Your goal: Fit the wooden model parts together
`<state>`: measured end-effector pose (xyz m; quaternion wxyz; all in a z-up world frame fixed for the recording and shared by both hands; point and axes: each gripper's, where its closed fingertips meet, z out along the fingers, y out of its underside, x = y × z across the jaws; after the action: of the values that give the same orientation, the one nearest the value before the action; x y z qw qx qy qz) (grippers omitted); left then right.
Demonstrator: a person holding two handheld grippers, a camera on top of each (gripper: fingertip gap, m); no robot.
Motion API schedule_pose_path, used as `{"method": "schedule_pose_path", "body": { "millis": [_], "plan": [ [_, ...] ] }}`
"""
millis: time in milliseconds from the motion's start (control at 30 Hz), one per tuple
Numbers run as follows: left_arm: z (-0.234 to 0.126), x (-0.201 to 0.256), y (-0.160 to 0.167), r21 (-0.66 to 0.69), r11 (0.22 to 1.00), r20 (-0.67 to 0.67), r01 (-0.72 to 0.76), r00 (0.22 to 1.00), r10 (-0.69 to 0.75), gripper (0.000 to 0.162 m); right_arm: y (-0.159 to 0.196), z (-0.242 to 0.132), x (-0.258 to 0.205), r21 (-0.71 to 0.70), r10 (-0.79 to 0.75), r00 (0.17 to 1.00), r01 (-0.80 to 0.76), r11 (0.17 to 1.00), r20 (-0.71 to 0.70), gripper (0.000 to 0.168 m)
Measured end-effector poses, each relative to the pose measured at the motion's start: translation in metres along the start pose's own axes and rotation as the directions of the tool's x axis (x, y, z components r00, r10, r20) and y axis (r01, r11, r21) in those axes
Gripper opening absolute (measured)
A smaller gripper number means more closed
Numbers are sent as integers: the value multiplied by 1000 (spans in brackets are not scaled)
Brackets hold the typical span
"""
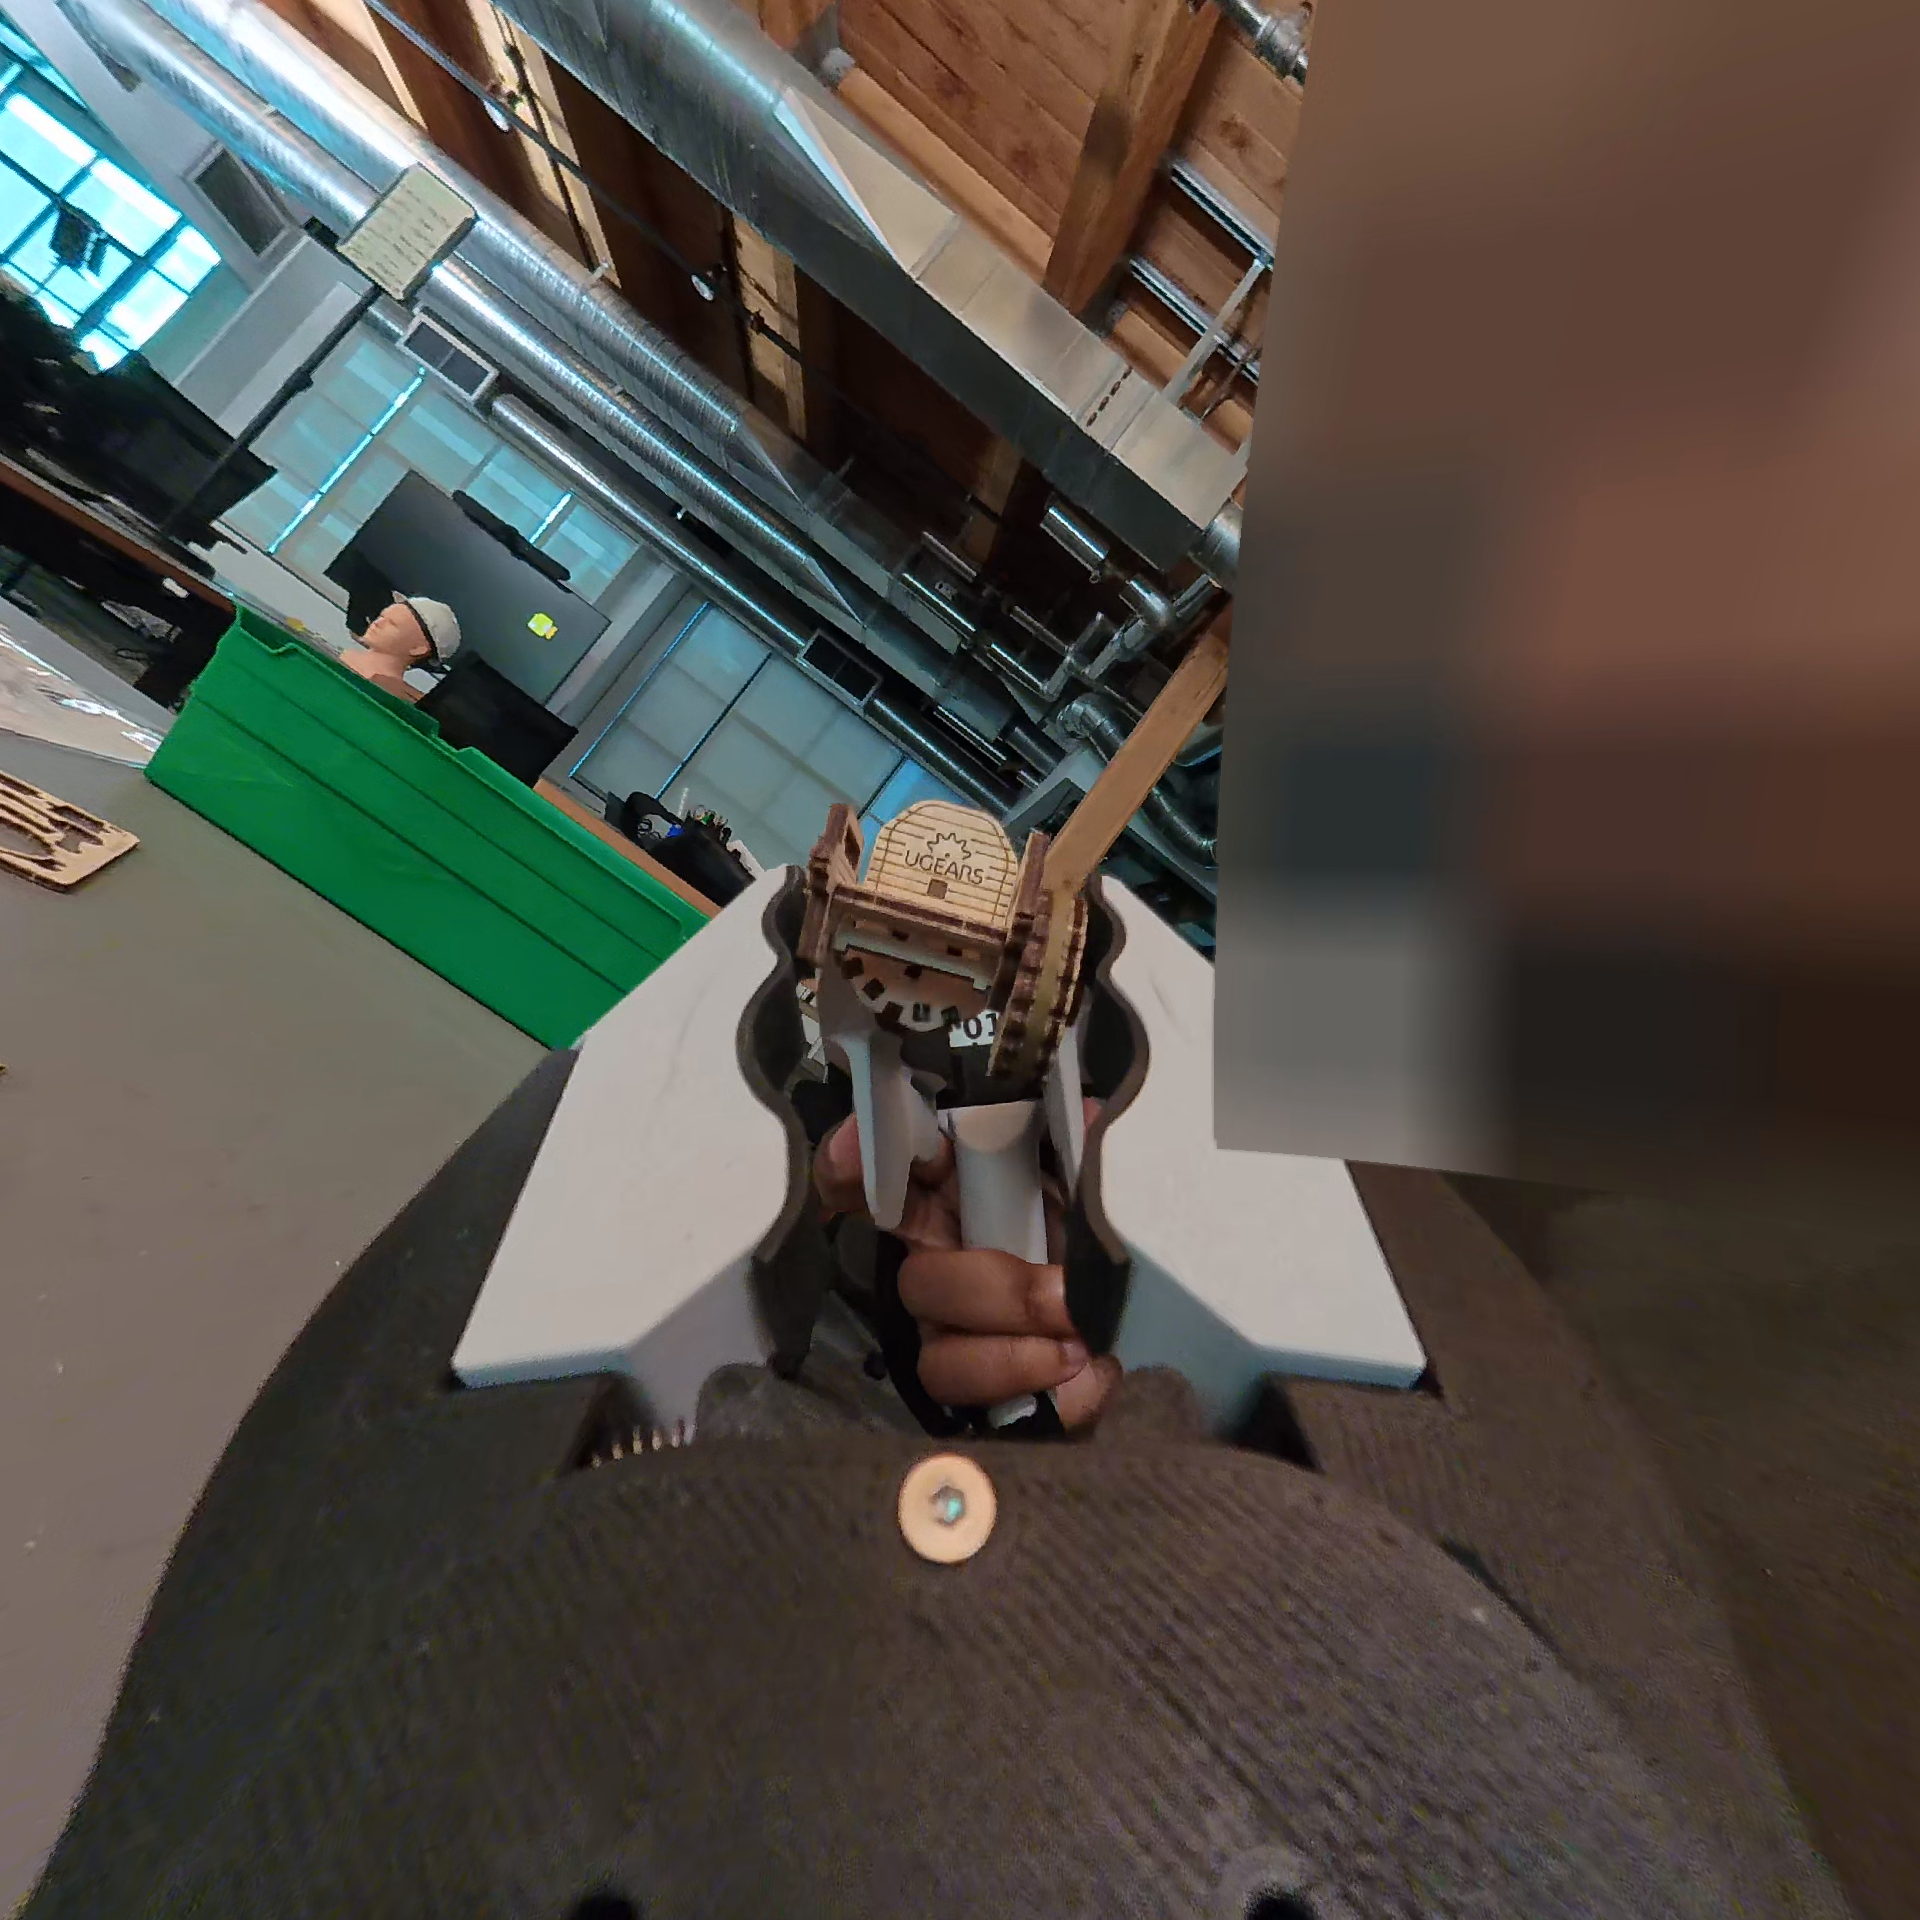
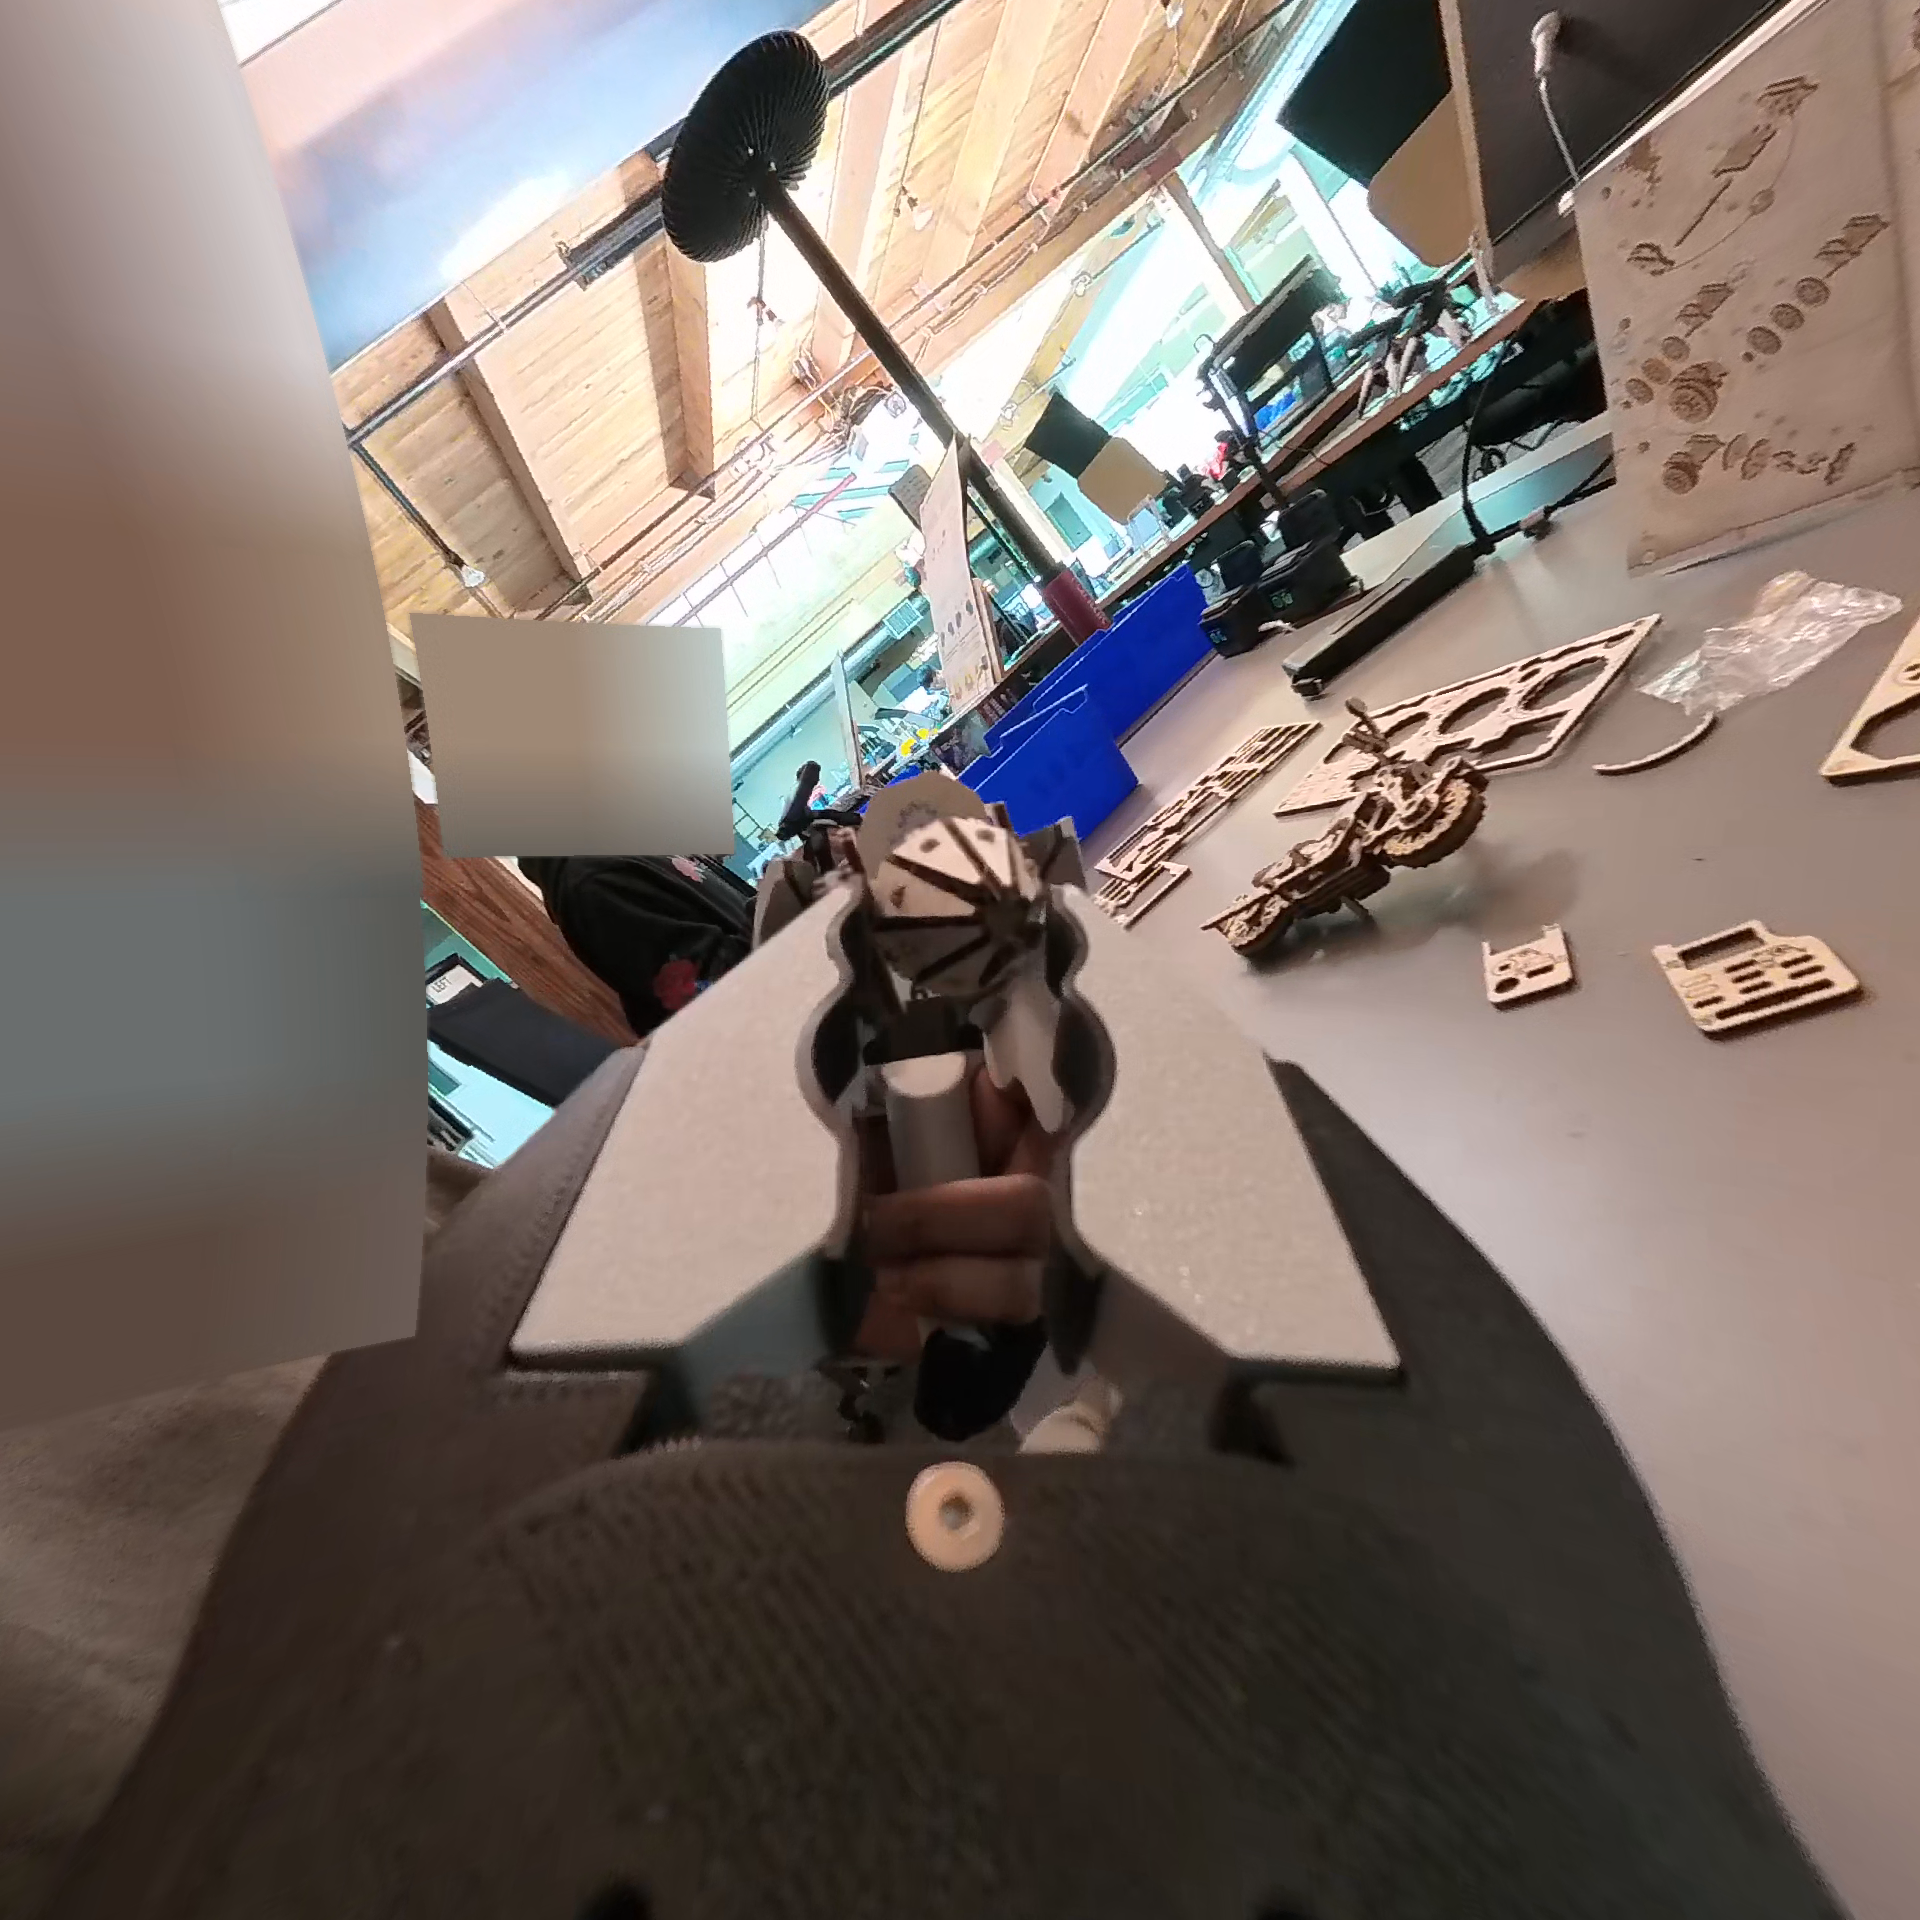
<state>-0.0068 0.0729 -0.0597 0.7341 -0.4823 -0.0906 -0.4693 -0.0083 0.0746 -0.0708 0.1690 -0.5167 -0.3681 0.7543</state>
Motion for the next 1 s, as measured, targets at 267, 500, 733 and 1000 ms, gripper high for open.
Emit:
{"method": "schedule_pose_path", "body": {
  "millis": [267,500,733,1000],
  "plan": [
    [1,-1,3,-12,1000,9,-8,1000,8,51,1,0,-1,4,0,1000,0,1000,11,32],
    [1,-4,3,-17,1000,27,10,1000,-10,51,2,0,3,-1,20,1000,-20,1000,3,32],
    [-19,-44,-20,148,972,155,184,966,-207,51,16,-18,72,-249,-79,961,12,969,-264,32],
    [-23,-52,-24,159,967,164,201,960,-226,50,51,-76,152,-781,-670,634,162,603,-386,33]
  ]
}}
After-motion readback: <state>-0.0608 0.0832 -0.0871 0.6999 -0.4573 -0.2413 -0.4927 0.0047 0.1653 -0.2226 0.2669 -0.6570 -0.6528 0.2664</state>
